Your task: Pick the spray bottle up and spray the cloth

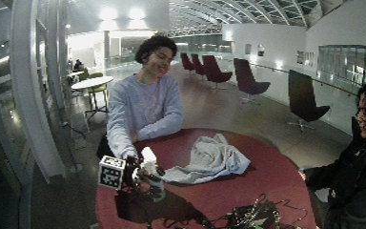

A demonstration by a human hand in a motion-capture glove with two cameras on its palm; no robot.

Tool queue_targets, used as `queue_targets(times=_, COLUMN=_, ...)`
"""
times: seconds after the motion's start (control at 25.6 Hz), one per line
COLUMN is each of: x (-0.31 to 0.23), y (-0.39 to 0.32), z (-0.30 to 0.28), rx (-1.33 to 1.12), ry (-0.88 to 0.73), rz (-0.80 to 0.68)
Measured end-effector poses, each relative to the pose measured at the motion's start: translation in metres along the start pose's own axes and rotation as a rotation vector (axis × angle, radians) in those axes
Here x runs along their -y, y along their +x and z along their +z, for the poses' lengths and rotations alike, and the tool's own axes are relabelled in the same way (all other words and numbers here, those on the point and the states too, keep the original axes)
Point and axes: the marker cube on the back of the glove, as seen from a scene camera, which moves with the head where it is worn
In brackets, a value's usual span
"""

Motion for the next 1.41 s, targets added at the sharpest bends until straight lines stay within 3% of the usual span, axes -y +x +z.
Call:
queue_targets(times=0.35, x=-0.006, y=-0.086, z=0.053, rx=0.011, ry=-0.359, rz=-0.056)
queue_targets(times=0.7, x=-0.038, y=-0.127, z=0.115, rx=-0.105, ry=-0.73, rz=0.022)
queue_targets(times=1.13, x=-0.051, y=-0.131, z=0.147, rx=-0.261, ry=-0.889, rz=0.168)
queue_targets(times=1.41, x=-0.052, y=-0.13, z=0.154, rx=-0.306, ry=-0.904, rz=0.202)
